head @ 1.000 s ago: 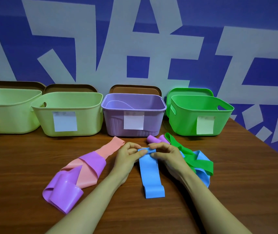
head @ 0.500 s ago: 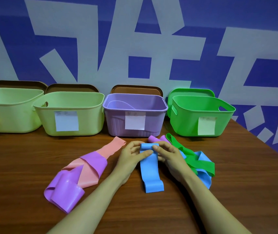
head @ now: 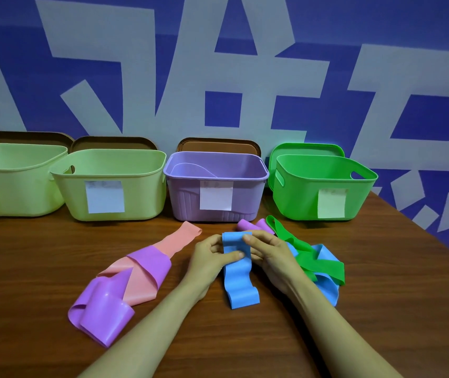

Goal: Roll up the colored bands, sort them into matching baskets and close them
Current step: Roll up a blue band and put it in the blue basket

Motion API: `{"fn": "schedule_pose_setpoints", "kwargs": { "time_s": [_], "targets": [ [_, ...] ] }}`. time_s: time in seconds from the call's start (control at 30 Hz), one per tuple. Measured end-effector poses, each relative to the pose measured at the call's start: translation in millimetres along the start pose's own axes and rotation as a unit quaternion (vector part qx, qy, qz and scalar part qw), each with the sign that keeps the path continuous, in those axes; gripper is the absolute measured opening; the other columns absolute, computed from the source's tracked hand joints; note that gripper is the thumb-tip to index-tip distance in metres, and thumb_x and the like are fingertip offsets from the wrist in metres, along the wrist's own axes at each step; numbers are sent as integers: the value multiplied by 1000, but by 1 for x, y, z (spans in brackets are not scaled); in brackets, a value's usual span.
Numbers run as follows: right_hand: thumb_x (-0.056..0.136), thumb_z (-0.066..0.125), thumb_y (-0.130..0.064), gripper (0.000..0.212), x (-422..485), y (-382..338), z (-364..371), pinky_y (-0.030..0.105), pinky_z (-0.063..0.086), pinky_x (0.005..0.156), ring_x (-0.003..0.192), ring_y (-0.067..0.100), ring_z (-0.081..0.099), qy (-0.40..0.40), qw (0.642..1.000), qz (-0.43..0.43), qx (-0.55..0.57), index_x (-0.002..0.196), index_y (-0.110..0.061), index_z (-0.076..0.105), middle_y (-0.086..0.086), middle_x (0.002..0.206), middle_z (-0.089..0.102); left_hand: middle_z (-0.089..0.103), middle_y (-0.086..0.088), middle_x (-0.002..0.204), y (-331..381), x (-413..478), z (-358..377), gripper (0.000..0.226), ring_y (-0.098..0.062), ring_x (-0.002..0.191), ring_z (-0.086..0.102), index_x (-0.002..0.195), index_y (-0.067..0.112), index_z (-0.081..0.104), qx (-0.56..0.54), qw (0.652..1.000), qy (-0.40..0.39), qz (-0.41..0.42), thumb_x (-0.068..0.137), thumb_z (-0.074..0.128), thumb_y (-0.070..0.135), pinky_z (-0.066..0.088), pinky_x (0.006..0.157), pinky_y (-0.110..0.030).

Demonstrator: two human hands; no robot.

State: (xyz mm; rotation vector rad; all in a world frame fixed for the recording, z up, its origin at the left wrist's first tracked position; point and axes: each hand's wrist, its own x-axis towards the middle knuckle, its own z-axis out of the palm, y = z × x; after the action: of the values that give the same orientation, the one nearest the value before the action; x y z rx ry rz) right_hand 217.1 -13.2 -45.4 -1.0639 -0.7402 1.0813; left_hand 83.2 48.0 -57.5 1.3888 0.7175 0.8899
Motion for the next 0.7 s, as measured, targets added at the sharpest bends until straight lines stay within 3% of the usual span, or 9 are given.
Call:
{"fn": "schedule_pose_setpoints", "kwargs": {
  "time_s": [0.2, 0.37, 0.53, 0.7],
  "targets": [
    [64, 75, -7, 40, 3, 2, -5, 33, 56, 82, 92, 25, 67, -5, 1000, -8, -22, 103, -2, 68, 11, 103, 71, 72, -5, 100, -3, 1, -2, 33, -18, 95, 69, 103, 10, 68, -5, 1000, 5, -8, 72, 78, 2, 57, 82, -30],
    [72, 69, 7, 30, 3, 2, -8, 38, 53, 89, 91, 22, 67, -11, 999, -24, -27, 100, -1, 67, -1, 99, 73, 73, -3, 101, -2, 1, -4, 34, -17, 97, 69, 105, 11, 68, -10, 1000, -17, -11, 73, 79, 11, 56, 85, -34],
    [72, 66, 16, 31, 5, 3, -11, 32, 57, 79, 85, 25, 68, -3, 999, -29, -38, 95, -4, 69, 10, 97, 72, 72, -7, 104, -3, 4, -4, 35, -21, 99, 69, 111, 10, 68, -39, 998, -22, -32, 81, 70, 29, 54, 90, -40],
    [70, 71, 13, 32, 5, 5, -12, 34, 57, 80, 87, 26, 68, 8, 995, -36, -90, 93, -8, 72, 19, 101, 71, 71, -7, 107, -9, 6, -6, 27, -20, 100, 68, 115, 11, 66, -15, 999, -17, -32, 91, 61, 22, 53, 93, -42]
  ]
}}
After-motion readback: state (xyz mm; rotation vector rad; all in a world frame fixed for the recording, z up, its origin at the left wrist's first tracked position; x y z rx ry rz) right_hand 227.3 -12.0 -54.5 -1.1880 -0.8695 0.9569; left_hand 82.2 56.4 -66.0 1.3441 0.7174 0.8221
